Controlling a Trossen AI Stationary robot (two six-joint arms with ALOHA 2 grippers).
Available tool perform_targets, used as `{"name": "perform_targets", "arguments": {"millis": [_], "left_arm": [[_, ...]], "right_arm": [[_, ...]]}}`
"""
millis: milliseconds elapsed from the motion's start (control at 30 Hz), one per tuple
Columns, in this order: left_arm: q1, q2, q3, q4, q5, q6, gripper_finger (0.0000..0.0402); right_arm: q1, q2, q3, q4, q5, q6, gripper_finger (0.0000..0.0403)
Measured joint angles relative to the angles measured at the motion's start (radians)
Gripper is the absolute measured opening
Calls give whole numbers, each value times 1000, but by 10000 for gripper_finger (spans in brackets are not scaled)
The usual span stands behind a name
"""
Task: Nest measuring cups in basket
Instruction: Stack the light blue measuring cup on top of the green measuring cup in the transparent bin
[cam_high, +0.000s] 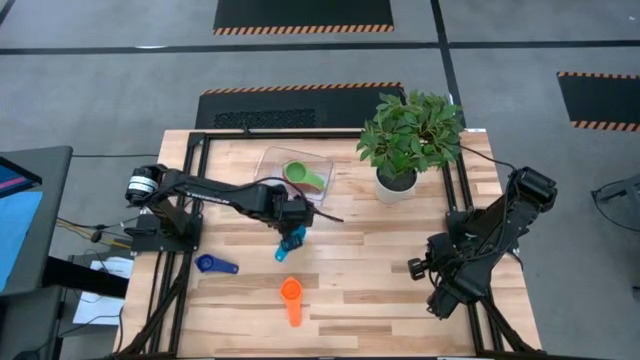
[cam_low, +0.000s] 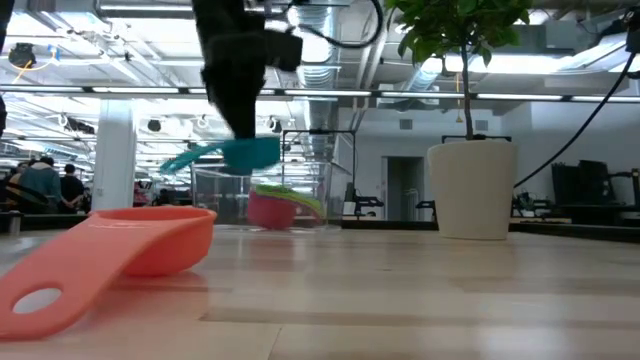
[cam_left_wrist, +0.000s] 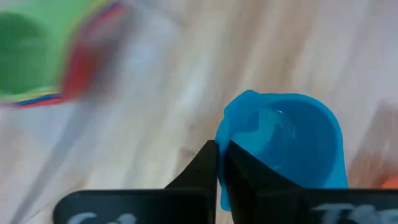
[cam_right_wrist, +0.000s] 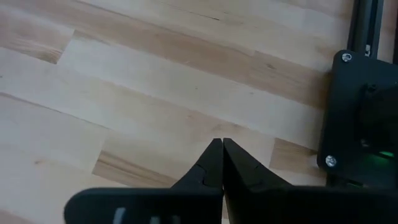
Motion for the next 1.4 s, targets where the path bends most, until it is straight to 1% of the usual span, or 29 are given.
{"name": "perform_targets", "arguments": {"millis": [133,233,333,367,400,500,600,700,833,933,1100,1267,1333,1400], "left_arm": [[16,-1,143,-117,-213,-228,1],[39,-2,244,-149,-358,-398,1],[66,-3,293,-152,-468,-465,1],[79,-2,301,-151,-486,-493,1],[94,-2,305,-149,-489,-525,1],[147,0,300,-147,-437,-608,0],[199,12,290,-158,-391,-681,0],[243,34,292,-142,-373,-745,0],[290,62,291,-145,-301,-851,0],[305,86,291,-151,-280,-947,0],[310,111,291,-167,-256,-1021,0],[310,139,291,-288,-214,-1139,0],[310,141,291,-311,-218,-1155,0],[310,140,291,-294,-249,-1172,0]], "right_arm": [[-4,0,0,1,1,0,20],[-15,0,0,4,2,5,21],[-23,0,0,3,5,6,16],[-25,0,0,3,5,5,14],[-29,0,0,3,5,-2,12],[-30,0,0,3,5,-35,12],[-30,0,0,1,5,-43,18],[-30,0,0,3,5,-43,26],[-30,0,0,0,23,-46,28],[-30,0,-1,3,61,-55,23],[-30,0,-1,0,79,-56,16],[-26,0,-1,3,79,-56,24],[-26,0,-1,5,79,-53,29],[-26,0,-1,8,79,-53,31]]}}
